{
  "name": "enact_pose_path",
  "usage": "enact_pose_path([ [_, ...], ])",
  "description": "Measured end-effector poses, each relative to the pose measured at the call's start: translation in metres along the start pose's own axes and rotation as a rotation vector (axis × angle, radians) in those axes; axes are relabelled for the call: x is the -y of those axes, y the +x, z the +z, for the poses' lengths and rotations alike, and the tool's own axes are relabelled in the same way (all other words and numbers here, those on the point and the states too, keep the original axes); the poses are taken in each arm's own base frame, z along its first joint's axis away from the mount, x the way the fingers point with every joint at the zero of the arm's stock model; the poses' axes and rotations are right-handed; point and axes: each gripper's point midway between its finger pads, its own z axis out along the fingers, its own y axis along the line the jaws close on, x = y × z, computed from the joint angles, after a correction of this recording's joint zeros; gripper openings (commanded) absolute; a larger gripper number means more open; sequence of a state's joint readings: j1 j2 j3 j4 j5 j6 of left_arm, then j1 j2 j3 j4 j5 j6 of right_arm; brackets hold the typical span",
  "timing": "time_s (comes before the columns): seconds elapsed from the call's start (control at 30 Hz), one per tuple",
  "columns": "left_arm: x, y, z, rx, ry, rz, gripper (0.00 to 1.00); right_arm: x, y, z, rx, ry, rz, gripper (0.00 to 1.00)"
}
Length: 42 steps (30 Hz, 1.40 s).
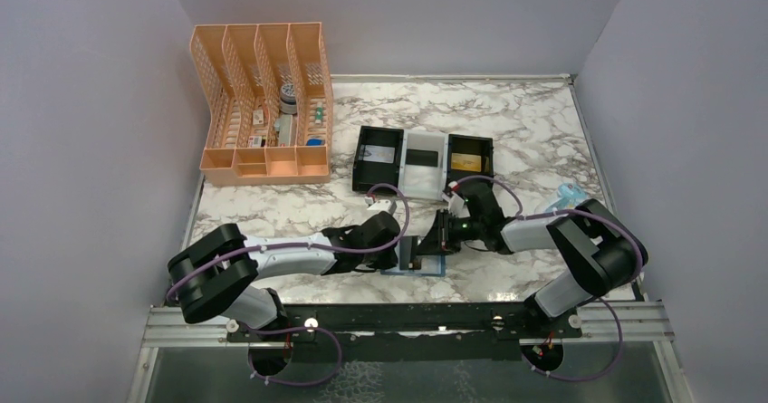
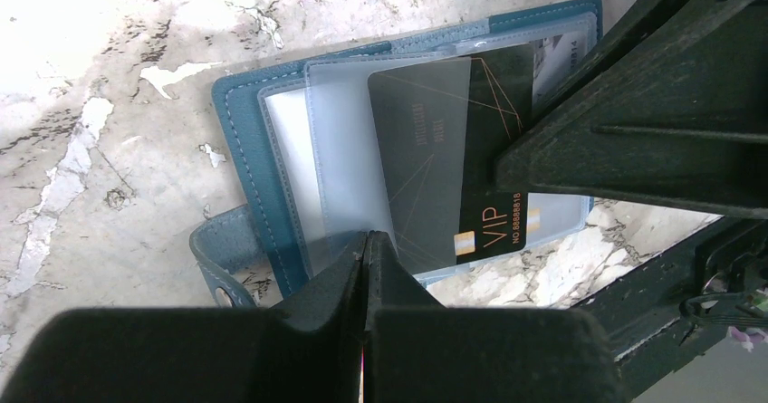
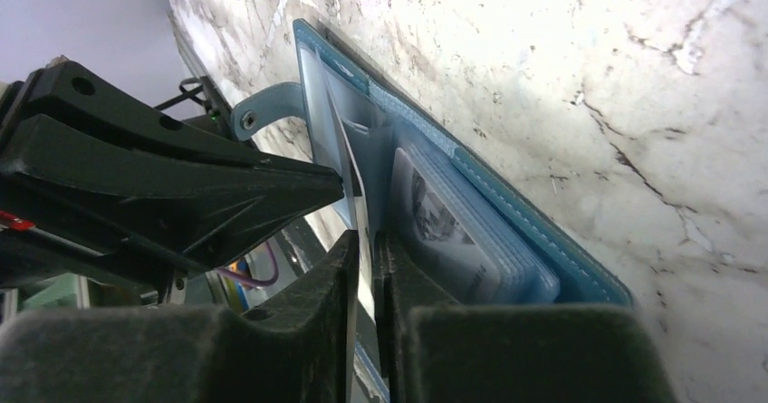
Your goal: Take the credit cards out of the card holder
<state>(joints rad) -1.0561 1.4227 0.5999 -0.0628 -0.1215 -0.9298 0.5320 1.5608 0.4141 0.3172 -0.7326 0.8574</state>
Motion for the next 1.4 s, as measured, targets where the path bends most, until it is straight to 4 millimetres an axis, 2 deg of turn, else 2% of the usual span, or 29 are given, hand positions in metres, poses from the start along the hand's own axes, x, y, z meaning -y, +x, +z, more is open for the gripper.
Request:
enact_pose_path([
  [0.07, 0.0, 0.0, 0.0, 0.002, 0.002, -0.004, 0.0, -0.001, 0.0, 0.001, 0.004, 0.004, -0.002, 0.01],
  [0.27, 0.0, 0.0, -0.001, 0.003, 0.002, -0.016, 0.0, -0.004, -0.005, -0.005, 0.043, 0.047, -0.04, 0.01],
  [0.57, 0.0, 0.0, -0.001, 0.003, 0.002, -0.019, 0.0, 0.001, 0.001, -0.003, 0.025, 0.043, -0.026, 0.22],
  [0.7, 0.0, 0.0, -0.001, 0.004, 0.003, -0.021, 0.0, -0.004, -0.002, 0.0, 0.035, 0.009, -0.007, 0.23],
  [0.9, 0.0, 0.0, -0.001, 0.004, 0.003, -0.023, 0.0, -0.009, -0.002, 0.004, 0.041, -0.007, -0.009, 0.19],
  [0.97, 0.0, 0.0, -0.001, 0.005, 0.004, -0.023, 0.0, -0.009, -0.001, 0.007, 0.034, -0.007, -0.009, 0.15],
  [1.07, 0.0, 0.0, -0.001, 0.006, 0.006, -0.025, 0.0, -0.005, 0.002, 0.01, 0.025, -0.002, -0.001, 0.02],
  [1.23, -0.002, 0.001, -0.003, 0.011, 0.005, -0.028, 0.0, -0.001, 0.001, 0.01, 0.037, 0.027, 0.004, 0.01],
  [1.4, -0.01, 0.002, -0.008, 0.023, -0.015, -0.034, 0.0, 0.001, -0.004, 0.0, 0.076, 0.087, -0.044, 0.01],
])
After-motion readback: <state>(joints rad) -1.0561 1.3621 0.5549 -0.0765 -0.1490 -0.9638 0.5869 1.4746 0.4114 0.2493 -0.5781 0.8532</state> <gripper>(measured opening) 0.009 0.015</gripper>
